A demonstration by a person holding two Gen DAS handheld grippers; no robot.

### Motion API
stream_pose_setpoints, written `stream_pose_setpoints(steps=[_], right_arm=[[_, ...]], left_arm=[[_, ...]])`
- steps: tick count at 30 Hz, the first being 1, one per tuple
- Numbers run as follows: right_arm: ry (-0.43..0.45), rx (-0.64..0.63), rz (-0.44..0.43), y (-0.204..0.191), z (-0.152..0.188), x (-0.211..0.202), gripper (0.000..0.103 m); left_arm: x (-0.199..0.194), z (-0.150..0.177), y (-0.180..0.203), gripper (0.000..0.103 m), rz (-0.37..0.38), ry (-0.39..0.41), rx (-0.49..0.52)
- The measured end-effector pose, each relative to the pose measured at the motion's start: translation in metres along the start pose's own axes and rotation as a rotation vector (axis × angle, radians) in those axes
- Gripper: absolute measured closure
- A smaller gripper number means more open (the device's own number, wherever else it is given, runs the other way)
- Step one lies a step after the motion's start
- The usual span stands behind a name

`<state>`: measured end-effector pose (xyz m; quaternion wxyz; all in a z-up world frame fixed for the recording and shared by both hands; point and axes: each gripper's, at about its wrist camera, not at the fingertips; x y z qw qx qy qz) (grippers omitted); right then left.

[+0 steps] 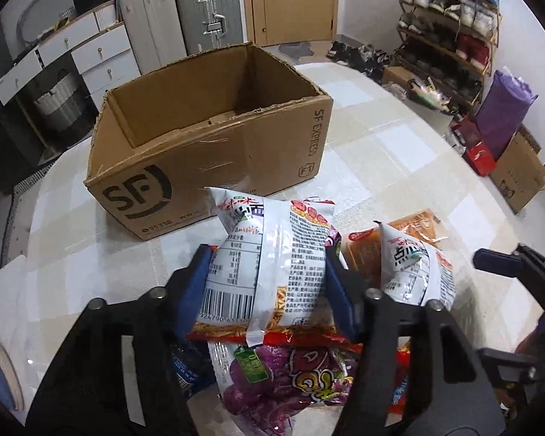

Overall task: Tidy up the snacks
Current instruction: 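Grasp a white chip bag with the left gripper while the right gripper grasps another white chip bag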

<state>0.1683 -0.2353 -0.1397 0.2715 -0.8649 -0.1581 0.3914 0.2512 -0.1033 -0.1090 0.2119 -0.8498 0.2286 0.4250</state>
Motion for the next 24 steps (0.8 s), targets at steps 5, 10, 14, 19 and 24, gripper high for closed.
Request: stream_pose_setpoints(steps=[5,10,14,19,24], right_arm=[[-0.05,0.048,0.029,0.002,-0.005,0.012,0.0],[-0.09,0.1,0.035,-0.001,-0.009,0.019,0.0],[-0.116,0.16,0.014,0.0,-0.013,0.027,0.0],[-0.13,0.218,0.024,0.002,-0.019,0.039,0.019],[-0.166,0.22,0.077,-0.001,-0.018,0.055,0.028]], left_arm=[[0.002,0.005,0.001,0.055,0.027,0.027,-0.016],[-0.023,0.02,-0.006,0.055,0.055,0.056,-0.054],[-0.043,0.029,-0.015,0.056,0.068,0.09,-0.089],[-0.077,0.047,-0.031,0.056,0.077,0.139,-0.128],[-0.11,0.064,-0.04,0.056,0.067,0.181,-0.146]])
Point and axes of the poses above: each gripper's, at about its wrist camera, not at the fingertips, and x roughly the way its jaws point, y to its right, z to its underside, and after that the axes turned 15 degrees about x, right-handed
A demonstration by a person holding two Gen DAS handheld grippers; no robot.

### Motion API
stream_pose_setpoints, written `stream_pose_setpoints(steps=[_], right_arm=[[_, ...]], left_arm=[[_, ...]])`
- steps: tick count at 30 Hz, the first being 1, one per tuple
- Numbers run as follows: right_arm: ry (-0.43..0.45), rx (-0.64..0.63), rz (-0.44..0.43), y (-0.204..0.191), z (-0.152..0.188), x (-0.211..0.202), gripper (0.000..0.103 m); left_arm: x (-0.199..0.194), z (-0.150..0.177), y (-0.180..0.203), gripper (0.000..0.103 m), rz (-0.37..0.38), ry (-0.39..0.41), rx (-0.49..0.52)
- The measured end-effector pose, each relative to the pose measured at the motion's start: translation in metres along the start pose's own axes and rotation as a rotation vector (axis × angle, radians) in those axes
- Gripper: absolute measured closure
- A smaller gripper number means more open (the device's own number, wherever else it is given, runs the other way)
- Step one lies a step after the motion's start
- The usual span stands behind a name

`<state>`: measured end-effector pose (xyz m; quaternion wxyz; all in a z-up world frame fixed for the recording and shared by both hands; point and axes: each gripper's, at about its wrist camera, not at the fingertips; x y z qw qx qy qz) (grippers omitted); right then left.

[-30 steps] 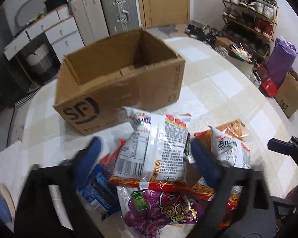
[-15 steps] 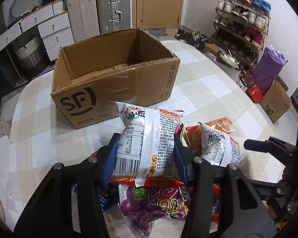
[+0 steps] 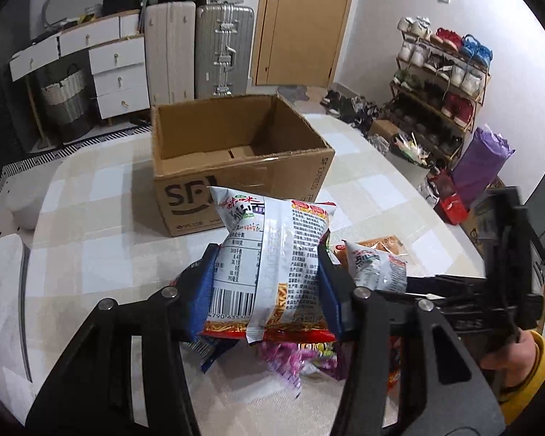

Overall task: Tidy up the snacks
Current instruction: 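Grasp a white chip bag with the left gripper while the right gripper grasps another white chip bag, then carry both white chip bags into the cardboard box and lower them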

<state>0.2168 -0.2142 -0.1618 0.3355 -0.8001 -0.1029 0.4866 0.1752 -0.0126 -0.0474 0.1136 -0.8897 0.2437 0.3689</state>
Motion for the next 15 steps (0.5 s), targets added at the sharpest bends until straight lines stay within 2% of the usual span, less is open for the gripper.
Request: stream_pose_setpoints(steps=[3,6,15], right_arm=[[0.029,-0.044,0.028,-0.008,0.001,0.0,0.036],[0.049,-0.071,0.012,-0.011,0.003,-0.003,0.048],[0.081,-0.09,-0.061,-0.01,0.012,-0.014,0.053]], left_arm=[[-0.022,0.005,-0.002,0.056,0.003,0.031,-0.015],[-0.042,0.012,-0.007,0.056,0.008,0.055,-0.033],[-0.076,0.036,-0.016,0.056,0.026,0.071,-0.064]])
Point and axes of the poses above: each gripper's, at about its wrist camera, not at the fingertips, and x roughly the way its jaws point, y to its right, z to its underside, and after that the axes turned 15 degrees about x, right-handed
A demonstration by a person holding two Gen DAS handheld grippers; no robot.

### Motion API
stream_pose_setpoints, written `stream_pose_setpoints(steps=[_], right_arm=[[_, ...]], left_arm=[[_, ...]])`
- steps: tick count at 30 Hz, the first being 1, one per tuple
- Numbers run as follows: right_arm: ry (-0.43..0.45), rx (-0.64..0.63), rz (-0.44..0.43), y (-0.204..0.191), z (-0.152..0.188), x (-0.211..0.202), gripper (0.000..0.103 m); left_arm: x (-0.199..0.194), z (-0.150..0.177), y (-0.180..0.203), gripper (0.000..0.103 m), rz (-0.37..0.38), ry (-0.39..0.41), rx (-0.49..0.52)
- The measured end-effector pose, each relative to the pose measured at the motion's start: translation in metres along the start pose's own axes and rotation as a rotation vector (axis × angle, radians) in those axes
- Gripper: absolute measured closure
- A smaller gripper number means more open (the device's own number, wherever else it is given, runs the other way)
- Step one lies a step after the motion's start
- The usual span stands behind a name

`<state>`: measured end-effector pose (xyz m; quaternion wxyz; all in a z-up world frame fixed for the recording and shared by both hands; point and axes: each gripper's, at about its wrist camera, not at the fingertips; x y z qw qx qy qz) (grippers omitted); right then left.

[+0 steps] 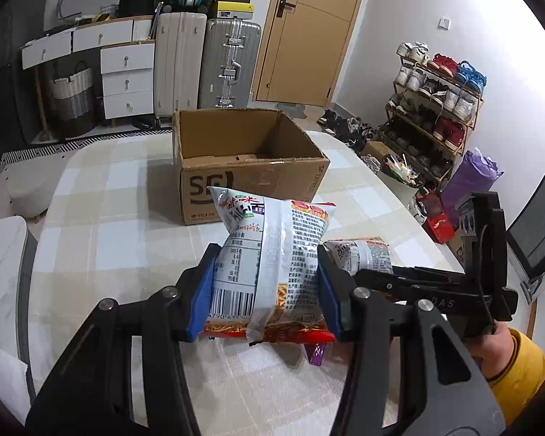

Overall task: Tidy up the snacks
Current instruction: 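Carry both white chip bags into the cardboard box and lower them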

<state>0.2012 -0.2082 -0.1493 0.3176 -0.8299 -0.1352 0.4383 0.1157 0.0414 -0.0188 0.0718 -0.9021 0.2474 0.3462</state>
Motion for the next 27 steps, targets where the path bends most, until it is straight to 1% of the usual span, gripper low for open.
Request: stream_pose_setpoints(steps=[3,7,10,13,19,21,24,27], right_arm=[[0.038,-0.026,-0.028,-0.007,0.003,-0.012,0.053],[0.078,-0.045,-0.085,-0.016,0.004,-0.031,0.053],[0.096,-0.036,-0.143,-0.017,0.002,-0.044,0.053],[0.103,-0.017,-0.221,-0.02,0.002,-0.059,0.053],[0.096,0.001,-0.342,-0.029,0.002,-0.084,0.053],[0.099,-0.002,-0.363,-0.032,0.003,-0.092,0.053],[0.102,-0.015,-0.373,-0.037,0.003,-0.099,0.053],[0.109,-0.042,-0.378,-0.045,0.004,-0.107,0.053]], left_arm=[[-0.009,0.005,-0.004,0.057,0.014,0.005,-0.023],[-0.023,0.009,-0.005,0.057,-0.001,0.017,-0.038],[-0.036,0.011,-0.007,0.057,-0.008,0.028,-0.056],[-0.047,0.012,-0.001,0.057,-0.021,0.035,-0.062],[-0.069,0.015,0.005,0.057,-0.028,0.04,-0.085],[-0.076,0.013,0.01,0.057,-0.028,0.044,-0.09],[-0.089,0.01,0.017,0.057,-0.027,0.056,-0.095],[-0.102,0.006,0.025,0.057,-0.043,0.069,-0.089]])
Point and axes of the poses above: each gripper's, at about its wrist camera, not at the fingertips, and x roughly the way its jaws point, y to its right, z to its underside, and after that the axes turned 15 degrees about x, right-handed
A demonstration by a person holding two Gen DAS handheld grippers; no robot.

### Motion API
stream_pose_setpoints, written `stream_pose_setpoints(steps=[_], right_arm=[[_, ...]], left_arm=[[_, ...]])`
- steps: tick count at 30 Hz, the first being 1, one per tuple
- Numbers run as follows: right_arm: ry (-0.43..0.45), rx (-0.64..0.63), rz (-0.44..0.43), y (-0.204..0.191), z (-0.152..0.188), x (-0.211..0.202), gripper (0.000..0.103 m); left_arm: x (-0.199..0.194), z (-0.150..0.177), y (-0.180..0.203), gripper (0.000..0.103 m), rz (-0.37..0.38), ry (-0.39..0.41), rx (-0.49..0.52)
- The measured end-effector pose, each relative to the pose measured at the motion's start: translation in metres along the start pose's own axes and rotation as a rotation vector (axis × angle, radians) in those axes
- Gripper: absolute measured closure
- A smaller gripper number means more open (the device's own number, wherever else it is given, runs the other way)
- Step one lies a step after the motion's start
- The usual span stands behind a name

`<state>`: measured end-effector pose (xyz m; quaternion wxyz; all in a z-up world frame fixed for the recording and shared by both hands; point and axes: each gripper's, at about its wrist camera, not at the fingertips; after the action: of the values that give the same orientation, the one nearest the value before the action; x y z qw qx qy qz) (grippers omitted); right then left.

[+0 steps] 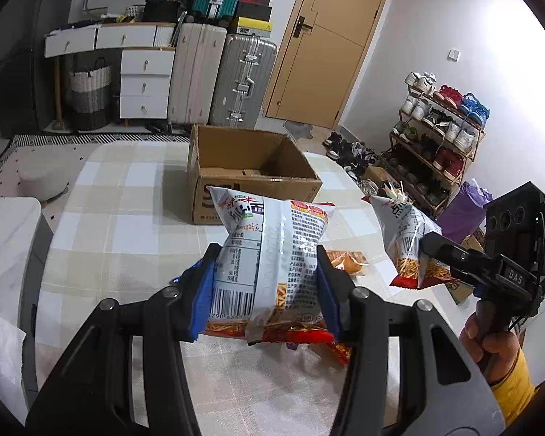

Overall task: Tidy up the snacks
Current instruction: 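Carry both white chip bags into the cardboard box and lower them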

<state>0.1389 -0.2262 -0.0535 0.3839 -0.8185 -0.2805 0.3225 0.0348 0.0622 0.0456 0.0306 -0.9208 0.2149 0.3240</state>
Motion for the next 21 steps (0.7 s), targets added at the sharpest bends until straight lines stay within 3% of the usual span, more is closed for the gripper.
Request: stream_pose_setpoints(steps=[10,21], right_arm=[[0.007,-0.092,-0.01,-0.033,-0.033,-0.001,0.053],[0.005,-0.168,0.044,-0.056,-0.1,0.036,0.053]], left_arm=[[-0.021,-0.032,0.016,0.057,-0.055,0.016,0.03],[0.006,-0.113,0.019,0.057,-0.086,0.005,0.08]])
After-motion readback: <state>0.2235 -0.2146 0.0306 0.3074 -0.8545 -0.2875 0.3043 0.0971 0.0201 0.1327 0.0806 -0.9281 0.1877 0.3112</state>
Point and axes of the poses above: each gripper's, at about its wrist camera, not at the fingertips, and x roughly the way its jaws point, y to its right, z to its underside, and after that the axes turned 15 degrees about x, right-handed
